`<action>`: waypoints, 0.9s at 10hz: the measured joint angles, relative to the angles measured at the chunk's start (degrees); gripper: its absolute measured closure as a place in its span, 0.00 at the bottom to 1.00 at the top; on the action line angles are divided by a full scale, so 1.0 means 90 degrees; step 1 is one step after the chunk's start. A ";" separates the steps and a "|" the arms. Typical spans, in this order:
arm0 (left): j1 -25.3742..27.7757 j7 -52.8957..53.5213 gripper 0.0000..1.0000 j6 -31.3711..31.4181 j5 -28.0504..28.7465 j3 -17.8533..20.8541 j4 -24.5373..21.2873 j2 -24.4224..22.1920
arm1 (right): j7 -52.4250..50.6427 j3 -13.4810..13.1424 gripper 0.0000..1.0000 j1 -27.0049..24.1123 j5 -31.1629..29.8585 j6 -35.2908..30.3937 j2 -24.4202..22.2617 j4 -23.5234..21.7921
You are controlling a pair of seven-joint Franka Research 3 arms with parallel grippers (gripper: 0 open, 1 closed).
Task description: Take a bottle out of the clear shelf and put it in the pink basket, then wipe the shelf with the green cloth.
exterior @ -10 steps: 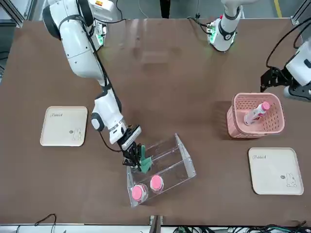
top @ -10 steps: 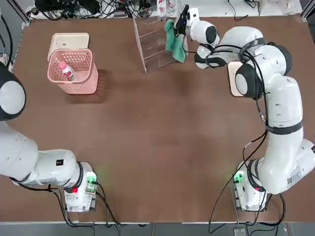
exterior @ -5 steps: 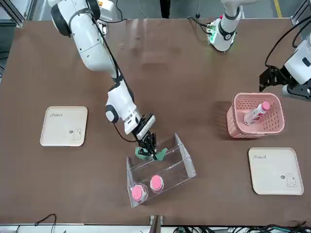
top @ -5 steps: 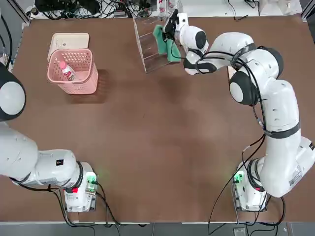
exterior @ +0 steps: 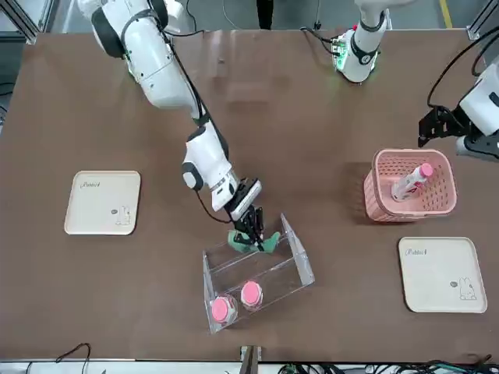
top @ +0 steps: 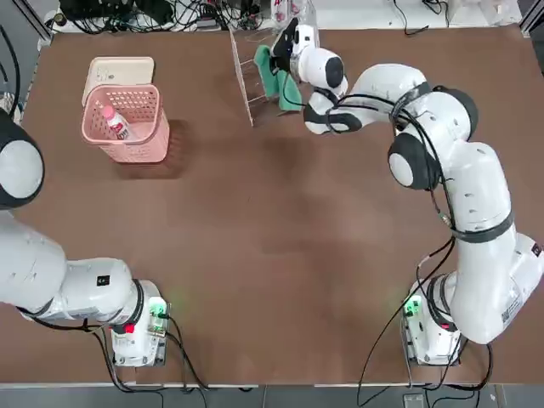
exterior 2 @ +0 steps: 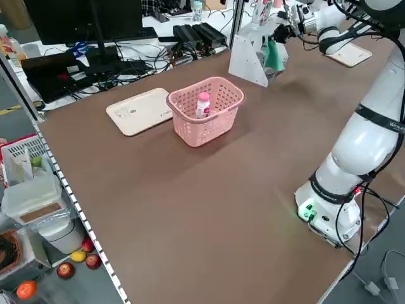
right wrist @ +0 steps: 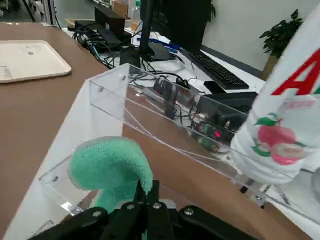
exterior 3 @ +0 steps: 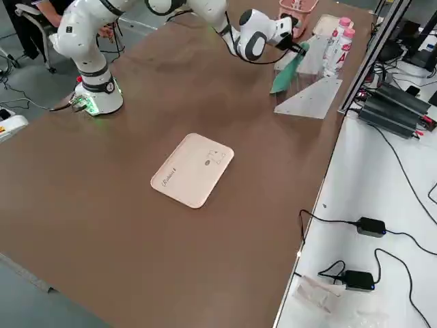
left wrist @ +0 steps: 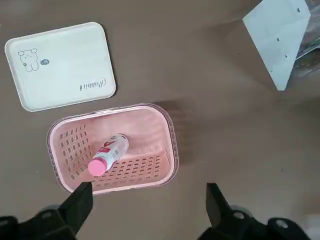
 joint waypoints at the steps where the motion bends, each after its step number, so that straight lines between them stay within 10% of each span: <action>1: 0.0000 0.0000 0.00 0.0000 0.0001 0.0005 -0.0005 0.0041 | 0.0002 0.0002 0.97 0.0062 0.0137 0.0000 0.0020 0.0018; 6: -0.0001 0.0000 0.00 0.0001 0.0002 0.0006 -0.0008 0.0153 | -0.0047 -0.0026 0.97 0.0206 0.0792 -0.0016 0.0054 0.0095; 9: -0.0002 0.0000 0.00 0.0001 0.0007 0.0006 -0.0008 0.0155 | -0.0444 -0.0051 0.97 -0.0618 0.0069 -0.0009 0.0056 0.0067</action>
